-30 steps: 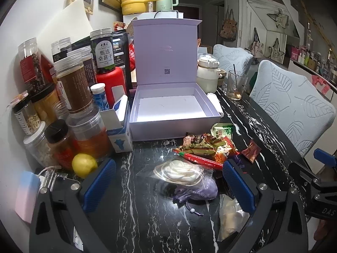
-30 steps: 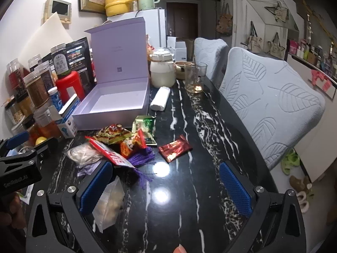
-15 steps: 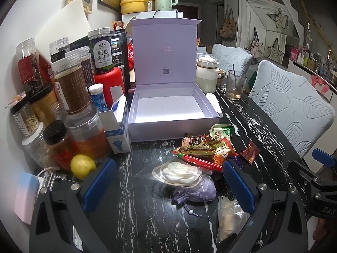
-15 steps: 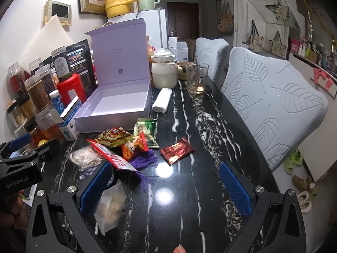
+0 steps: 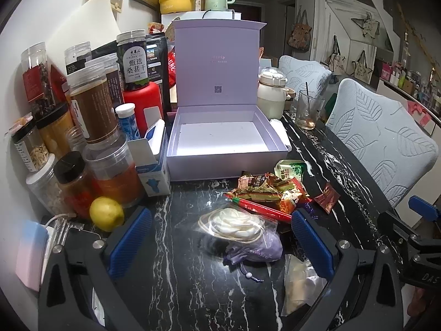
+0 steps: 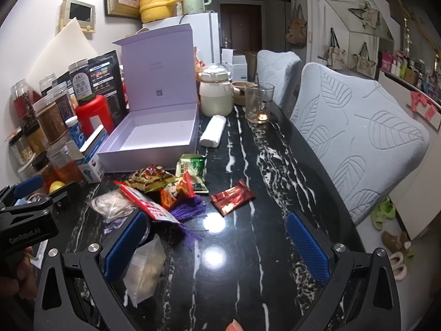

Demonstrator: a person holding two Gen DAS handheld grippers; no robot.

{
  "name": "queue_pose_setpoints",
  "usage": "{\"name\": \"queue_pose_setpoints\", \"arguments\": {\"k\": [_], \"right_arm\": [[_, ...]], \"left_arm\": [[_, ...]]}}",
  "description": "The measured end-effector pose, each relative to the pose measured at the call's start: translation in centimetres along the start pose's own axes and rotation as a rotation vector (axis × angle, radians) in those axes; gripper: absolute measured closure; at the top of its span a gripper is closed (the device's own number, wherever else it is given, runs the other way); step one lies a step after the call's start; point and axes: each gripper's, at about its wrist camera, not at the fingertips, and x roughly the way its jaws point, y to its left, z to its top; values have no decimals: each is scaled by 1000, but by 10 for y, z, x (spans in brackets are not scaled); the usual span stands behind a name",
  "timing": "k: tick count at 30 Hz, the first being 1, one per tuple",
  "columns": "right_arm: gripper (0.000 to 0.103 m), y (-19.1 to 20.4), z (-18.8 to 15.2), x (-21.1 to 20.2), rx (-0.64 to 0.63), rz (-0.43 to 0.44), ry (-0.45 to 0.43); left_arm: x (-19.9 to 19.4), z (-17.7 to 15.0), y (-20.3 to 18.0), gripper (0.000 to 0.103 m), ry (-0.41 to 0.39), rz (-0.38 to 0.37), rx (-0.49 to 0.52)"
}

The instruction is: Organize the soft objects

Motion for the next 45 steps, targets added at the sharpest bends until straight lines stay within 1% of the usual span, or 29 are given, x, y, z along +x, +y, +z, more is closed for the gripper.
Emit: {"name": "queue_pose_setpoints", "arguments": {"k": [21,28,32,35,40,45], "right_arm": [[0,4,-2,-3,-3,13,0],[0,8,-1,-8,-3,27,-9],[0,14,-3,-11,-17,40,-15],[0,23,-8,-11,-53,59,-10],[0,40,-19,-1,-96,98,26],[0,52,-34,18,-121,149,81]], "left_arm": [[-2,-3,4,0,7,8,-8],[-9,-4,10,0,0,21,-1],[-10,-8,17,0,-3,37,6],[-8,-14,25,0,4,29,1],[-3,-26,35,0,24,42,-3],[2,-35,44,0,47,29,-26]]}}
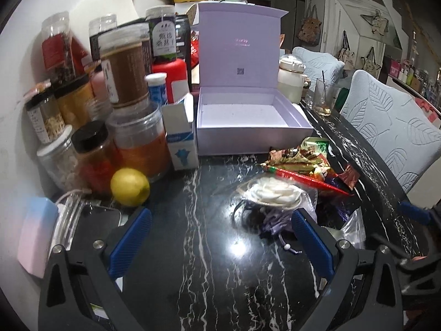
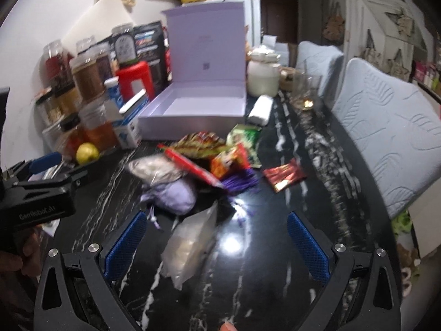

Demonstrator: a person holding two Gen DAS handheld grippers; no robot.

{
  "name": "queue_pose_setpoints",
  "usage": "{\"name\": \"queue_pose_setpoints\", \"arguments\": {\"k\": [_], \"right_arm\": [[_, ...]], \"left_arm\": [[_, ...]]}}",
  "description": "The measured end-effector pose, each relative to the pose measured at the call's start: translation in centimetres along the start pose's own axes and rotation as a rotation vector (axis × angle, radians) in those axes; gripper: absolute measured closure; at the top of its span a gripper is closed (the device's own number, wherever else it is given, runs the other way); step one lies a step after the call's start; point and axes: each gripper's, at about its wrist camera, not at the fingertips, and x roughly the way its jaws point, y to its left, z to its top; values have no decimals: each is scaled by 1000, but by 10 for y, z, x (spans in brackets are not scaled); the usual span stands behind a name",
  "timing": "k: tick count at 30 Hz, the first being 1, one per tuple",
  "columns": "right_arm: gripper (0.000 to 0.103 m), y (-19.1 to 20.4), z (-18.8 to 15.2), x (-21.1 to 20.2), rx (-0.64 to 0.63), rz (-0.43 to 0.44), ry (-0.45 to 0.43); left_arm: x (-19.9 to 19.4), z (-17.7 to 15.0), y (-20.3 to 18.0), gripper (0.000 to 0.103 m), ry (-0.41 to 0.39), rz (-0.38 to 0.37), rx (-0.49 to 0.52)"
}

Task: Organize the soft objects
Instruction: 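Grasp the clear zip bag with the right tool and lift it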

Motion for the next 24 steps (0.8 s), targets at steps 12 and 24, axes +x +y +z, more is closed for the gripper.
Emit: {"name": "queue_pose_setpoints", "arguments": {"k": [12,24], "right_arm": [[31,6,-21,49,24,111,149],[73,-15,-23,39,16,163,122]], "left_arm": [[20,-12,-2,0,39,-74,0],[54,-11,-29,0,105,-191,-22]]}}
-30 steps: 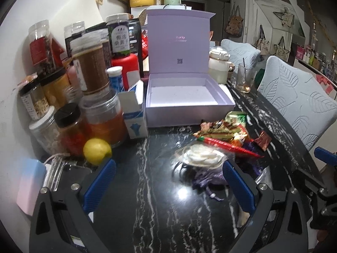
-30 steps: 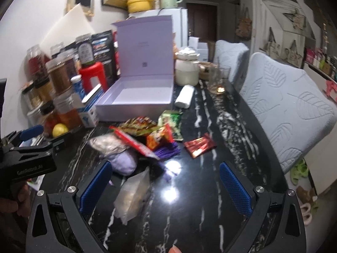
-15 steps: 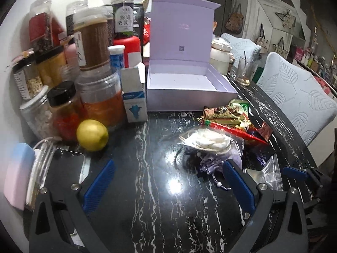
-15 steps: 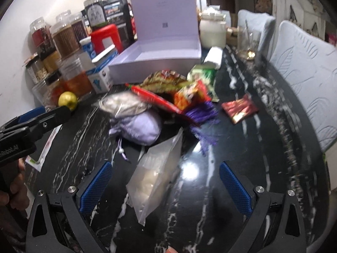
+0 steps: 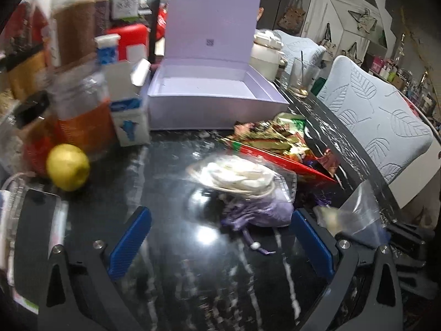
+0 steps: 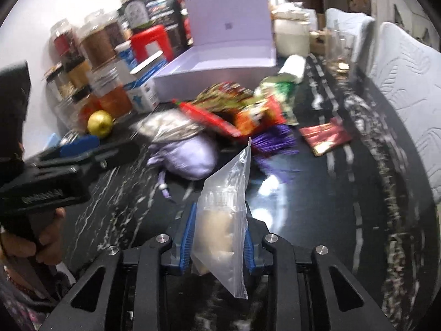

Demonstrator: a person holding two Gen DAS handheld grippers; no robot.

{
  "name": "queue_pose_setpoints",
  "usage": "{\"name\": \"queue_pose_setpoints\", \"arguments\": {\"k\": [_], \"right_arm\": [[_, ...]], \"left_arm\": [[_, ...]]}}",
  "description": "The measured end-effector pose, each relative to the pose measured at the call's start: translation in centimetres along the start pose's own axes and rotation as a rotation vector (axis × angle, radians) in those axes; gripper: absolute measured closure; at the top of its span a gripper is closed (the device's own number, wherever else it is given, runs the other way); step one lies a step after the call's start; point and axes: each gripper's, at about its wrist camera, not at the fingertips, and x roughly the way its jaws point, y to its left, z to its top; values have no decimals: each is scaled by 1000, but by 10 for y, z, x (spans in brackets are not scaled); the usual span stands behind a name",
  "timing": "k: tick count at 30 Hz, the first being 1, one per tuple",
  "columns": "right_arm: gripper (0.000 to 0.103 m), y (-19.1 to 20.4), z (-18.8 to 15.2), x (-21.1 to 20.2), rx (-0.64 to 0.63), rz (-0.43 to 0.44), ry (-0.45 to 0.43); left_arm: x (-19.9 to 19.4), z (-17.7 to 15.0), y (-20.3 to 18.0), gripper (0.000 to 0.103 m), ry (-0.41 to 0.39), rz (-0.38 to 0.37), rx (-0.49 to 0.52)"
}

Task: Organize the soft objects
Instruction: 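Grasp the clear zip bag with the right tool and lift it, then grasp the lavender drawstring pouch with the left tool while the right holds the zip bag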

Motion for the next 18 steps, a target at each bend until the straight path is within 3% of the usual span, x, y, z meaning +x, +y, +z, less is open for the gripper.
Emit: {"name": "queue_pose_setpoints", "arguments": {"k": [4,10,18], "right_arm": [[73,-22,1,-11,31,-51,-28],[73,-43,0,-18,84,-49,-37],[73,-48,0,-21,103,-44,-43]], "left_arm": [[17,1,-11,0,27,-50,-21],[42,7,-26,0,60,-61,-21],[65,5,-36,0,100,79,71]]}}
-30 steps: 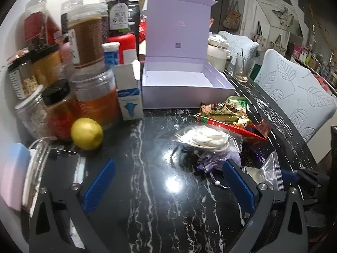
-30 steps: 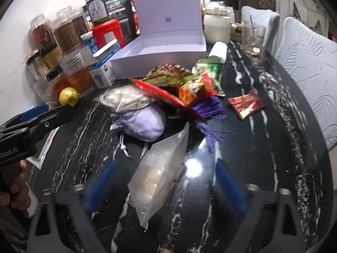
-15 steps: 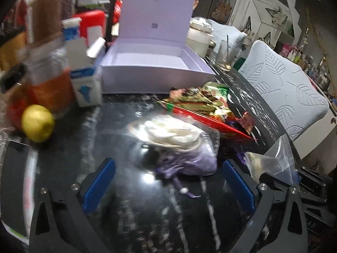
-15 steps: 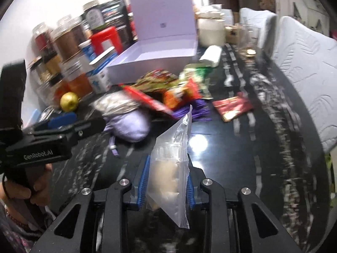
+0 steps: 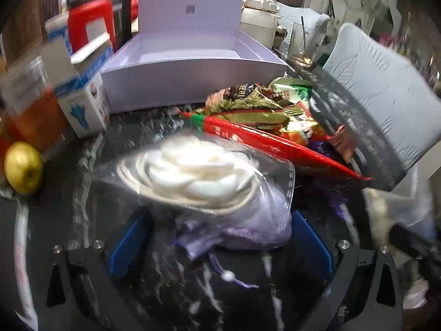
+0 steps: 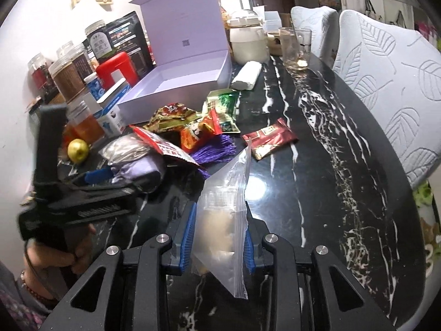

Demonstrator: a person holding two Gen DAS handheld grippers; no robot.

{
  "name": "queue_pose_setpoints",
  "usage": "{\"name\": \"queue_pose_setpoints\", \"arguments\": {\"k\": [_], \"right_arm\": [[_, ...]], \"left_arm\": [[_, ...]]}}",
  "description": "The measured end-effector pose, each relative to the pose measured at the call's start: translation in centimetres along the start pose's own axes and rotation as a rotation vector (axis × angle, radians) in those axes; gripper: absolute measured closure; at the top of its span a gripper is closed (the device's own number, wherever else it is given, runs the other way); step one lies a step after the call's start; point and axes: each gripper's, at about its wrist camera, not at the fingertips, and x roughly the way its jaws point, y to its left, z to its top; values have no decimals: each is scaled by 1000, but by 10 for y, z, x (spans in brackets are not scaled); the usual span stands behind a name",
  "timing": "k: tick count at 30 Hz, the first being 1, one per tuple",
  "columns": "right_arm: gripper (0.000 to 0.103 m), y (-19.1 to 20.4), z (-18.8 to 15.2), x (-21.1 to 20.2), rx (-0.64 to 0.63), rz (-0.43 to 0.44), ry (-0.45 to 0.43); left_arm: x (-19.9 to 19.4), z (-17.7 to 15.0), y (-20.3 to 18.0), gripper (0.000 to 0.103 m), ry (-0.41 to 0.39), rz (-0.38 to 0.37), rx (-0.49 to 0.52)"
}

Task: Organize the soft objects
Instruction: 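Grasp the lavender drawstring pouch with the left tool while the right holds the zip bag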

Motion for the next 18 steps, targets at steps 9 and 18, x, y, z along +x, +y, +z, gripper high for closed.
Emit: {"name": "queue_pose_setpoints", "arguments": {"k": [9,18], "right_arm": [[73,0,-3,0,5,19,-7],[73,0,-8,-8,23,51,-30]], "left_arm": [[-7,0,1,43,-19,-95,9],[-57,-5,-2,46,-90,-152,20]]}}
